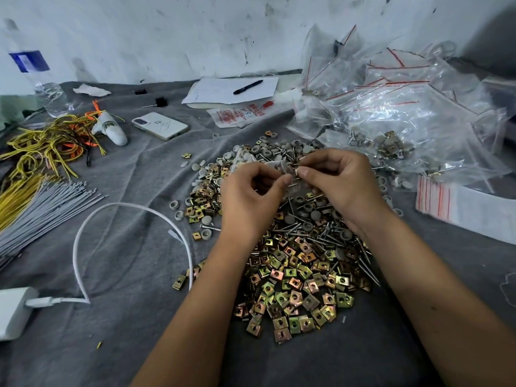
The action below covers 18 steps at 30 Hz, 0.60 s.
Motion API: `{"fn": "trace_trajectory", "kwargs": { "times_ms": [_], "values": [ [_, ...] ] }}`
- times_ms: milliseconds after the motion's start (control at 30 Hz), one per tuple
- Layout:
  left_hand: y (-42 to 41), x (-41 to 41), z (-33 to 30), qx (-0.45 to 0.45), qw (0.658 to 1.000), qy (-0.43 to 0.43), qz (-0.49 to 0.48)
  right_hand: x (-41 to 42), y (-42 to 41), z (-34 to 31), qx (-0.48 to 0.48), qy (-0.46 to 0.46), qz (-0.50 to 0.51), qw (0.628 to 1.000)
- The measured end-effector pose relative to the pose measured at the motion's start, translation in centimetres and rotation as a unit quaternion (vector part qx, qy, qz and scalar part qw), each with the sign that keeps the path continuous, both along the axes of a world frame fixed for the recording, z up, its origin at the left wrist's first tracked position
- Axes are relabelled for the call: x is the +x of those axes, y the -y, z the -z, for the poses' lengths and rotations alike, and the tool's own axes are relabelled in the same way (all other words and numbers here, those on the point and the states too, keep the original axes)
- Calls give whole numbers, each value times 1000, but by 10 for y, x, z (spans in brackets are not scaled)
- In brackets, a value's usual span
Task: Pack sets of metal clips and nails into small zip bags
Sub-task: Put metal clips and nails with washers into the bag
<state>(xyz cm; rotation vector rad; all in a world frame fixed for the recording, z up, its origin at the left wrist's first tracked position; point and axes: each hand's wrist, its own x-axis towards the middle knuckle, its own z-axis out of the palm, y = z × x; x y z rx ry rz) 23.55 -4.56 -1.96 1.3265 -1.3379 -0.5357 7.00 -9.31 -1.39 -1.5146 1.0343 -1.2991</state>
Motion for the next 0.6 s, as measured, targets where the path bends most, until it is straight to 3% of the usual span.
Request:
{"fn": "trace_trajectory", "kwargs": {
  "times_ms": [167, 400, 600],
  "values": [
    [1, 3, -2, 13, 997, -69, -22, -4, 1, -1, -19, -38, 75, 996],
    [2, 0, -3, 12, 997, -67, -31, 12, -10, -3, -125, -186, 37, 974],
    [1, 1, -4, -11, 995, -90, -30, 5, -12, -10, -203, -180, 78, 959]
  ]
}}
